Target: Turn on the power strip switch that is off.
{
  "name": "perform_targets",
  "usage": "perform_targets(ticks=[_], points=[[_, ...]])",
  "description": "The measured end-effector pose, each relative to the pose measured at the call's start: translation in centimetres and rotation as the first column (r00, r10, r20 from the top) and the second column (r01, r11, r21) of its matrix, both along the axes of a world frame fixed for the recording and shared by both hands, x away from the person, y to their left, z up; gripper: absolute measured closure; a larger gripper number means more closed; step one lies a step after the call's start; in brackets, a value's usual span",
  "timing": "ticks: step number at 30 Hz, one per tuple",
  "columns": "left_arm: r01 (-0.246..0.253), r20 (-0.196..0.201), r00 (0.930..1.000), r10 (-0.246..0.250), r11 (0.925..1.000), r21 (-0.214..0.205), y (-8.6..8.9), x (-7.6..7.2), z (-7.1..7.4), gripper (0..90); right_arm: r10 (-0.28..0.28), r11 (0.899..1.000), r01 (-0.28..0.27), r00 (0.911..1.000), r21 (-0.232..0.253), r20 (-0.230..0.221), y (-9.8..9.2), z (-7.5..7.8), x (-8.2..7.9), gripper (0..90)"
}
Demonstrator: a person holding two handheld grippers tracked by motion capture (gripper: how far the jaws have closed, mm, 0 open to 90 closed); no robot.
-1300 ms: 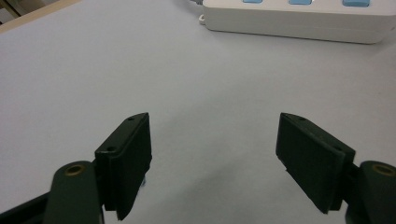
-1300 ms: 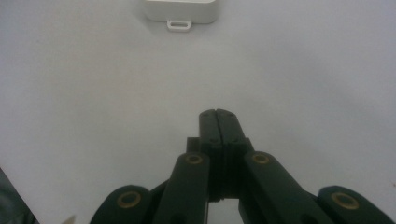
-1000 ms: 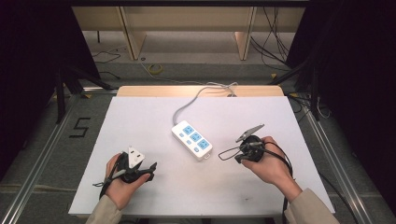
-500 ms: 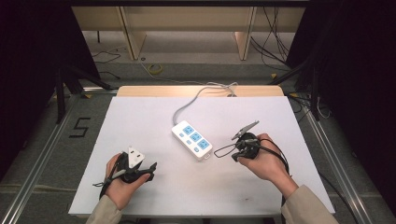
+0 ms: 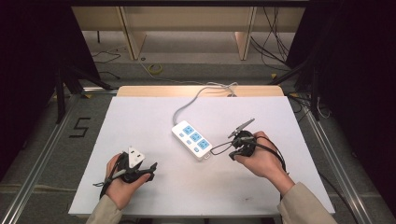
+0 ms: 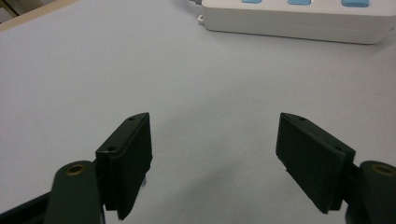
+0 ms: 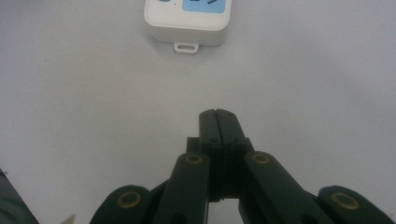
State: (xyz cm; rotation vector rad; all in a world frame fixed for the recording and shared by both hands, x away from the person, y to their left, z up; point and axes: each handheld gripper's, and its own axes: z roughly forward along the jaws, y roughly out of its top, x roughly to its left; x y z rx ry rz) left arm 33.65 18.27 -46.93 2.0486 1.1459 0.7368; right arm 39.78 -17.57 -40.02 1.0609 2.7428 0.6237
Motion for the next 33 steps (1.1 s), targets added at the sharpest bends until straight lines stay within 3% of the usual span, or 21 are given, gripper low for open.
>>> perform_targets(ticks=[33], points=[[0.003,0.003,1.0000,-0.003,1.0000,-0.005,-0.1,-0.1,0.0,27.0,0.011,1.000,-0.012,0.9999,-0.021,-0.012,2.2,0.1,0.6,90.0]])
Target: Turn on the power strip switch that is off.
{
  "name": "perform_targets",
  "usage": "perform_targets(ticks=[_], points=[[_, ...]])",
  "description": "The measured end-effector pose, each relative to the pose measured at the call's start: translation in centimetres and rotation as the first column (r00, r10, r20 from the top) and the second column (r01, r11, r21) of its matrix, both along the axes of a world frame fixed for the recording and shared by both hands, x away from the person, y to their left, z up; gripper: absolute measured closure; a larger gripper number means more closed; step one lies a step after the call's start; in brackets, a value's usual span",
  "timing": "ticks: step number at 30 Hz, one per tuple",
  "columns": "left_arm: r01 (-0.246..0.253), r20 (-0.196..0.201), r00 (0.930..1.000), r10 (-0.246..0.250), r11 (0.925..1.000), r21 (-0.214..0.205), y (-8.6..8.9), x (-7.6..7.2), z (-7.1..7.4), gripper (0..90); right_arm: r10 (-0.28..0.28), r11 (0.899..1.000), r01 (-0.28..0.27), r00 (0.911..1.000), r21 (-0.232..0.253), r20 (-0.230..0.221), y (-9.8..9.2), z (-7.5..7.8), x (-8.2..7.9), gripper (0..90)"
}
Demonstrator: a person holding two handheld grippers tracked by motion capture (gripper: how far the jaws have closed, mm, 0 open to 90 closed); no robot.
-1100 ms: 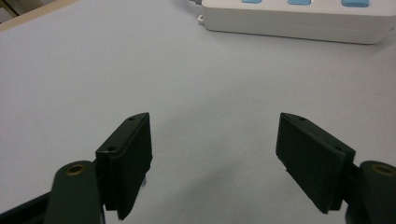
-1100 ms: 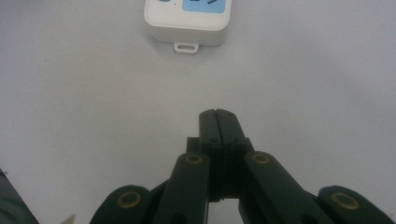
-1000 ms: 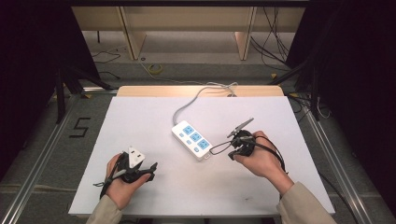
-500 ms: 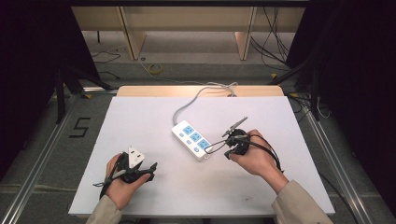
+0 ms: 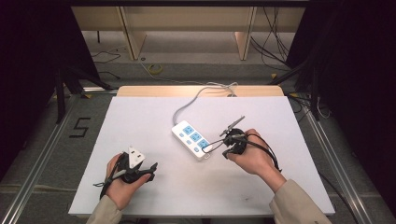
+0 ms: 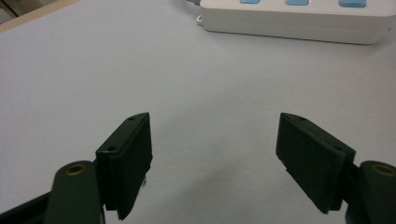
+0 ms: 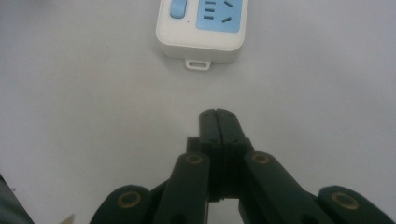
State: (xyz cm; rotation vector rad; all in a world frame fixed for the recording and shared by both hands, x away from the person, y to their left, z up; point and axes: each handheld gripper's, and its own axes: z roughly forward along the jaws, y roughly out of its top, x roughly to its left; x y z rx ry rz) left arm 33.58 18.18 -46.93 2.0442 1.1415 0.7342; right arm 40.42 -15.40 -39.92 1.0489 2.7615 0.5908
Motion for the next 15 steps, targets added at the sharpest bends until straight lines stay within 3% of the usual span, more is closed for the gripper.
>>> perform_targets(ticks=[15], points=[[0.003,-0.002,1.0000,-0.003,1.0000,-0.005,-0.1,0.0,-0.1,27.0,-0.004,1.000,0.004,0.9999,0.003,0.015,1.1,0.5,0.7,90.0]])
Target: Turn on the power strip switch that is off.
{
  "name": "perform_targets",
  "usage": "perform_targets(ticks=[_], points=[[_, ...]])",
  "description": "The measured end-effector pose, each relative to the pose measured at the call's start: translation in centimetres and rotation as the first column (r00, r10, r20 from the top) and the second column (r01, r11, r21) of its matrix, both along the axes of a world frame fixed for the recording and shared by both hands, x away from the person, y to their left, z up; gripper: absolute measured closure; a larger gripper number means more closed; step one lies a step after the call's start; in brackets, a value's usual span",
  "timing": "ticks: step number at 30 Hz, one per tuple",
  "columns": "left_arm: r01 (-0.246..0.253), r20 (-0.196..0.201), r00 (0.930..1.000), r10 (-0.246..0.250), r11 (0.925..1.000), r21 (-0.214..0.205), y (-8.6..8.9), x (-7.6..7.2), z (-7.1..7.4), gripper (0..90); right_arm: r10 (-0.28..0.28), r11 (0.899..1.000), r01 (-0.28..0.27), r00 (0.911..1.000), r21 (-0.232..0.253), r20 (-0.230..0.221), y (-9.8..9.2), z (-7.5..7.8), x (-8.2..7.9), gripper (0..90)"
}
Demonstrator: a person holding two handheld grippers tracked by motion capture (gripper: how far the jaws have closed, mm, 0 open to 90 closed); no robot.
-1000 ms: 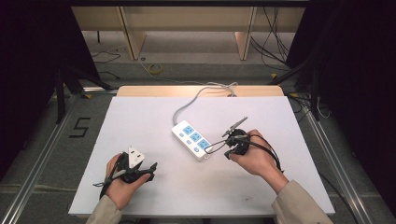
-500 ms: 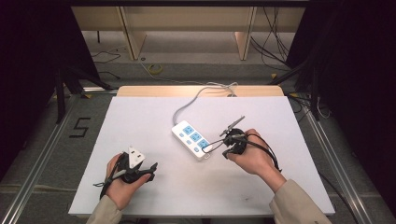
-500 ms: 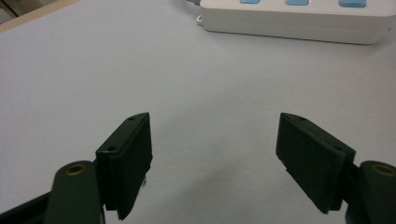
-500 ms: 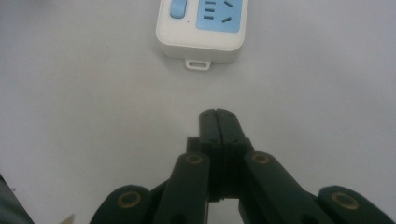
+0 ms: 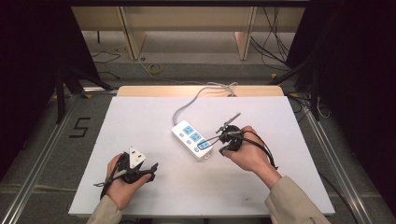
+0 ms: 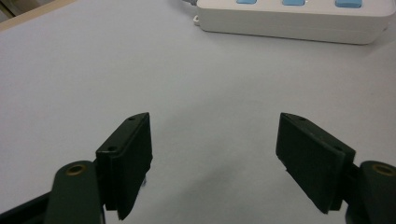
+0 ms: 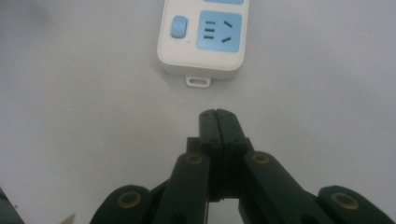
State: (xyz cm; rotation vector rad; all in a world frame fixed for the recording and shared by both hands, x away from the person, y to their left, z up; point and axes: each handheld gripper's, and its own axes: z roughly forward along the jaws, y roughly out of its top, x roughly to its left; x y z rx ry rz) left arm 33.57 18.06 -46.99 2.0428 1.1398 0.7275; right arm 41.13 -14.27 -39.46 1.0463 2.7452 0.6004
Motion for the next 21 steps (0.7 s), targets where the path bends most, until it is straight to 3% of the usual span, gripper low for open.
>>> perform_targets(ticks=[21], points=[[-0.001,0.002,1.0000,0.001,1.0000,-0.002,-0.1,0.0,0.0,27.1,0.011,1.000,-0.011,0.9996,-0.017,-0.027,1.9,-0.1,1.1,90.0]])
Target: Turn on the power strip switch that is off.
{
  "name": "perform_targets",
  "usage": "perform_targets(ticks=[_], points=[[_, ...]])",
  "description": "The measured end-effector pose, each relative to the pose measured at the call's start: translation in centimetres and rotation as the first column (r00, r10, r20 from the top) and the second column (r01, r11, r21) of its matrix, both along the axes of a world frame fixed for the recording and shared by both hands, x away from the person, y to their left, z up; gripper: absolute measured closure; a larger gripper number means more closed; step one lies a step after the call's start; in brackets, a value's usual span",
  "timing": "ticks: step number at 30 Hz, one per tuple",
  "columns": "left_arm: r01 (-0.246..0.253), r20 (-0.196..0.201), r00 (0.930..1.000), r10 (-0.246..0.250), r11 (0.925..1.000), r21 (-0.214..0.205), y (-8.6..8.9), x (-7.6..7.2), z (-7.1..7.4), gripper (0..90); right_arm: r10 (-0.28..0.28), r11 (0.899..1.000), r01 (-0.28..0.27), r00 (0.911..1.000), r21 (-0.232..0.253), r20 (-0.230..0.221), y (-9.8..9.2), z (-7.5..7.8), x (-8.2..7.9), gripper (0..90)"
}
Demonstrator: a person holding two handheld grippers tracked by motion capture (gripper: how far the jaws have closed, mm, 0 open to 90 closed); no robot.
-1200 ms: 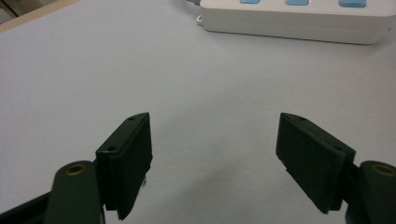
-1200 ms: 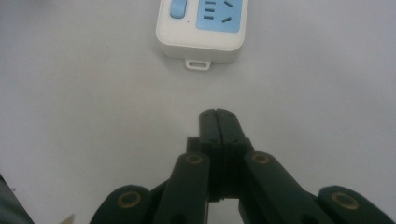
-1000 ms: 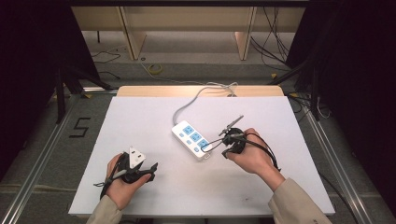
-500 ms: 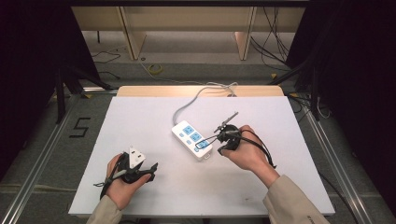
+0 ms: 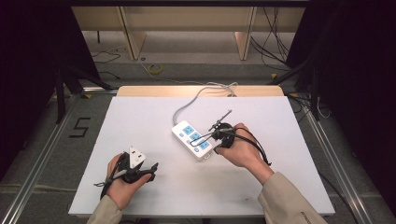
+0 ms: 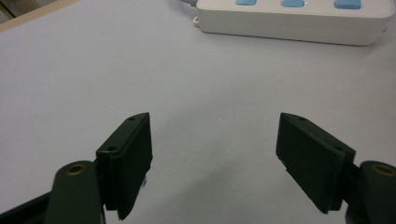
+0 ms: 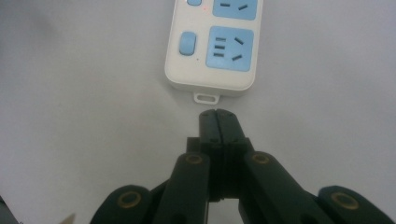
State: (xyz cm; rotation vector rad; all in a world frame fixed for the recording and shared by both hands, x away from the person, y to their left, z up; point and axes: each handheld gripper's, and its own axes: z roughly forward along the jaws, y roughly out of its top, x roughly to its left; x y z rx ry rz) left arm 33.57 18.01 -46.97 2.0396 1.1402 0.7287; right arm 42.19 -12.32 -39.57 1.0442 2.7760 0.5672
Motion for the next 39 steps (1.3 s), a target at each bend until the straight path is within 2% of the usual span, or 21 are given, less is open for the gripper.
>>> perform_targets(ticks=[21,39], points=[[0.008,-0.003,1.0000,-0.008,1.0000,0.005,-0.1,0.0,0.0,27.1,0.001,1.000,-0.001,1.0000,-0.008,-0.005,1.0,0.1,0.6,90.0],[0.012,-0.004,0.9999,-0.012,0.9999,0.003,-0.2,0.0,0.0,27.1,0.016,1.000,-0.016,0.9998,-0.025,-0.009,2.8,0.2,1.4,90.0]])
